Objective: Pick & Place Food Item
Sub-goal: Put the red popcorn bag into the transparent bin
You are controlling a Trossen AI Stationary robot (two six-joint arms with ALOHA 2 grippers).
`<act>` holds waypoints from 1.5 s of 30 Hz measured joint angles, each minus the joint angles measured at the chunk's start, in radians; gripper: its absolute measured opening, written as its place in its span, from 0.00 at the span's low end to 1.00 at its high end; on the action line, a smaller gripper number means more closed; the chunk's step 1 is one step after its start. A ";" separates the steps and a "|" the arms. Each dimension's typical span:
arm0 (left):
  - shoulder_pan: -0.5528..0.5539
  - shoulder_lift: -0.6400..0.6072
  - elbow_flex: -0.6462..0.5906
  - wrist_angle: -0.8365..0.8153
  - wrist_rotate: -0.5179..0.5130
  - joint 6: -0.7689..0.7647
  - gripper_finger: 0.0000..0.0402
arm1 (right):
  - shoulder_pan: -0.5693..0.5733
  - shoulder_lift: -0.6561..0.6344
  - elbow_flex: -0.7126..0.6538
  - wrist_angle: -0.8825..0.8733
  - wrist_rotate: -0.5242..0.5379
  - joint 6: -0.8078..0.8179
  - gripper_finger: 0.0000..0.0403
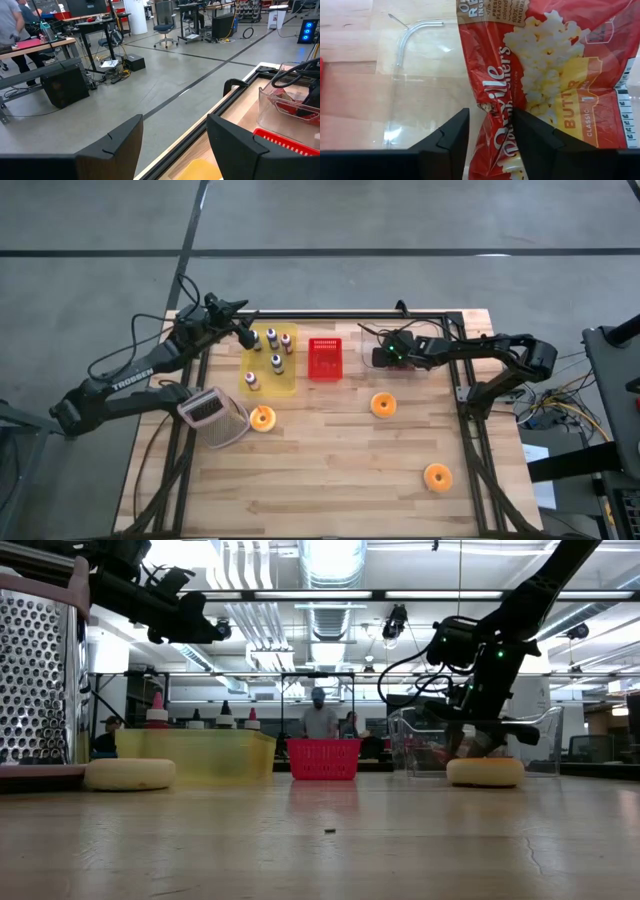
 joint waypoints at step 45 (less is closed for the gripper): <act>0.000 0.000 0.000 0.000 0.000 0.000 0.55 | 0.000 -0.085 -0.002 0.014 -0.070 0.026 0.51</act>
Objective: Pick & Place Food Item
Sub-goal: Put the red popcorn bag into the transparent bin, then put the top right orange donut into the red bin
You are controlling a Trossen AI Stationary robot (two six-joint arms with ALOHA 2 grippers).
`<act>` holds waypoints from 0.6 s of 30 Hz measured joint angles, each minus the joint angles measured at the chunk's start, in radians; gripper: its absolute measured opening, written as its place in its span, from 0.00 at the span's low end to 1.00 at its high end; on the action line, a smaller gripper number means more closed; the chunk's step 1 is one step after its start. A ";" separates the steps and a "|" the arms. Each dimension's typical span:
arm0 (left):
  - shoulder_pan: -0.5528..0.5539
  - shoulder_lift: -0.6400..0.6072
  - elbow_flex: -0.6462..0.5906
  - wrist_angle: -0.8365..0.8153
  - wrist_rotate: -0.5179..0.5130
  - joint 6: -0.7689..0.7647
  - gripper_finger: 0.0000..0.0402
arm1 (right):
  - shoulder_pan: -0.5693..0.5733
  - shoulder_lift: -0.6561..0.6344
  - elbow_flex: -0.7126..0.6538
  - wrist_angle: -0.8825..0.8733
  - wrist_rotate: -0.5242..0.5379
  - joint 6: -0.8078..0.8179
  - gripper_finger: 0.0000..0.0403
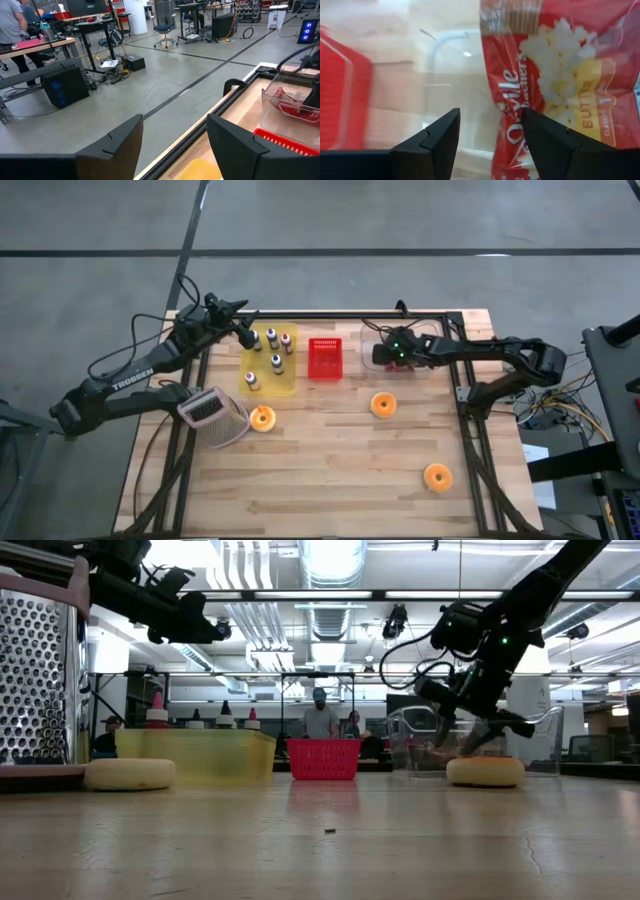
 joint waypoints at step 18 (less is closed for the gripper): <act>0.000 0.000 0.000 0.000 0.000 0.000 0.55 | 0.028 -0.342 0.002 0.067 -0.101 -0.077 0.44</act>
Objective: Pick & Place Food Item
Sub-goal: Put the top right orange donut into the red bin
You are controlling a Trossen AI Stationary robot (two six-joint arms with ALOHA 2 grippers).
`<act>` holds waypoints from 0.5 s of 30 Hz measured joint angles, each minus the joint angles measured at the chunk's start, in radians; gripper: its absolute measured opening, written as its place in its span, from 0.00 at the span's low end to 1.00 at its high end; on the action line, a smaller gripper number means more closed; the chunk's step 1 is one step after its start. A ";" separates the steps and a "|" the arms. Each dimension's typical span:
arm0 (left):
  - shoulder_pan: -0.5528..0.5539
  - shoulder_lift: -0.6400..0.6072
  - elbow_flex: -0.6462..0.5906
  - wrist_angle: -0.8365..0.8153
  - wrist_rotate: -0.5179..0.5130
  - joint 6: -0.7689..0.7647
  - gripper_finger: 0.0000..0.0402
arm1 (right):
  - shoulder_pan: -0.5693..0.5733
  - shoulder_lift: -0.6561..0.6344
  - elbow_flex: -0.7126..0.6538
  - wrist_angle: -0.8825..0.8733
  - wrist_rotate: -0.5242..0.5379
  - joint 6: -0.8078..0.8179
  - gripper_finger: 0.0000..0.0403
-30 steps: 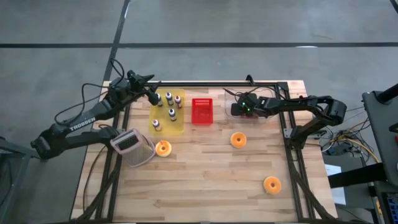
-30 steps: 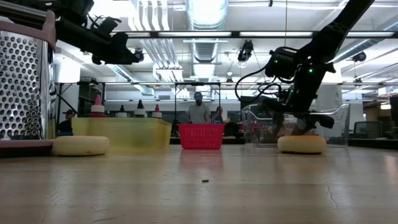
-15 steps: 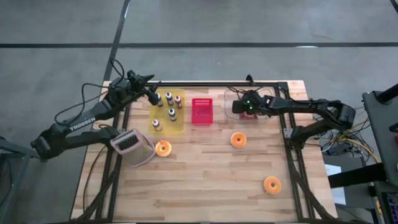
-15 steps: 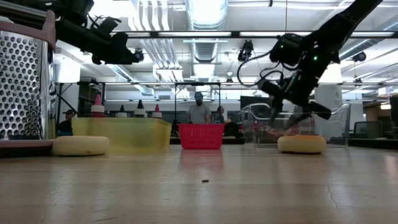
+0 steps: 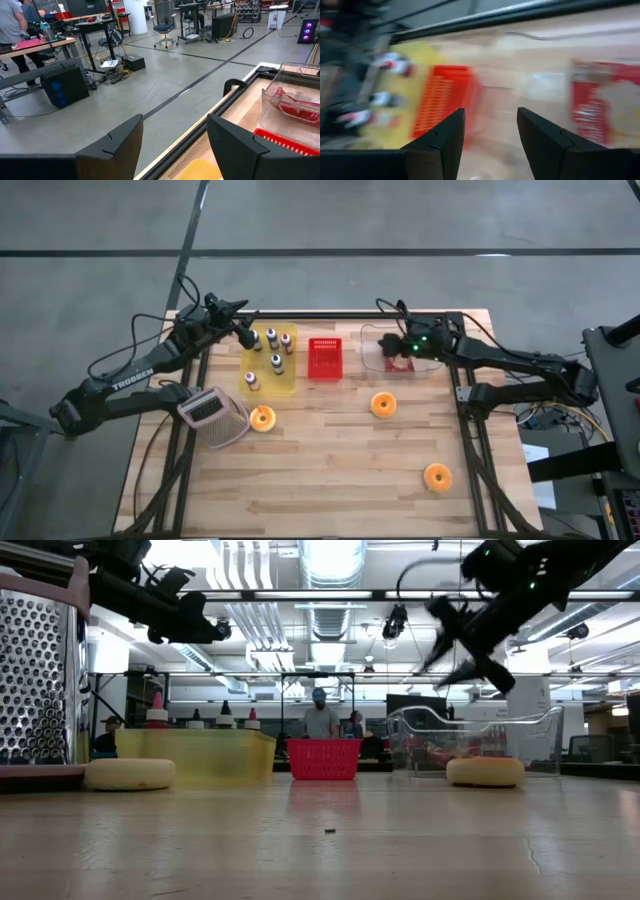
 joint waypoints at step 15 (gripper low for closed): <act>0.000 0.000 0.000 0.000 0.000 0.000 0.55 | 0.218 -0.034 0.001 0.607 -0.373 -0.346 0.43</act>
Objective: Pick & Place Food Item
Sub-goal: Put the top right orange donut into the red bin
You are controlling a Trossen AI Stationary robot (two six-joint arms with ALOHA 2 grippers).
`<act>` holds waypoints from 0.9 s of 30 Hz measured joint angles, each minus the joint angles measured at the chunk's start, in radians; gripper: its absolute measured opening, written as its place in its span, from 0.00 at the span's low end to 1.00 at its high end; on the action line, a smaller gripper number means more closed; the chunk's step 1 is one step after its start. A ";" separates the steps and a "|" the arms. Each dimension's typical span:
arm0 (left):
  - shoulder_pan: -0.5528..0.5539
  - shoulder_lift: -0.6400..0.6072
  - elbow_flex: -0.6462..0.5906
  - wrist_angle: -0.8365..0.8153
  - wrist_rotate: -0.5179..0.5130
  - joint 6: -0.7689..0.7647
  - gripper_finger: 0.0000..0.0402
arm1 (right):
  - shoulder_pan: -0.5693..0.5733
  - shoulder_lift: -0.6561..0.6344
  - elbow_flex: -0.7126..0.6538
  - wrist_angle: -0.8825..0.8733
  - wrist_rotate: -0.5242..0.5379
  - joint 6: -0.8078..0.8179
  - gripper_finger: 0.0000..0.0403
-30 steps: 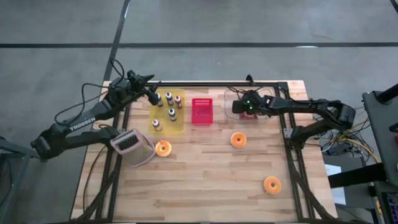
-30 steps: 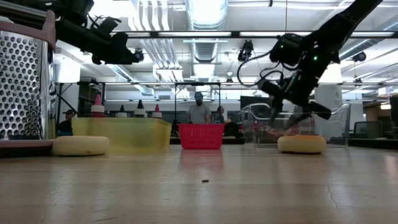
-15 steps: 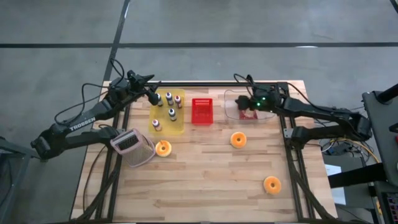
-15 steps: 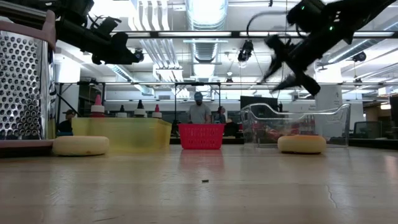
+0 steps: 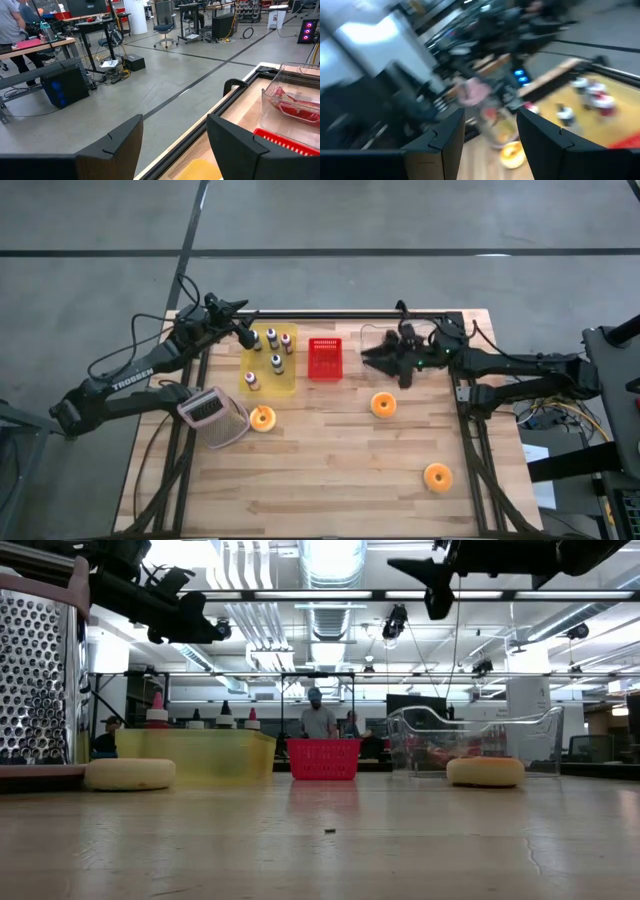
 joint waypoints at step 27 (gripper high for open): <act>0.000 0.000 0.000 0.000 0.000 0.000 0.55 | 0.197 0.360 0.000 -0.002 -0.030 -0.086 0.43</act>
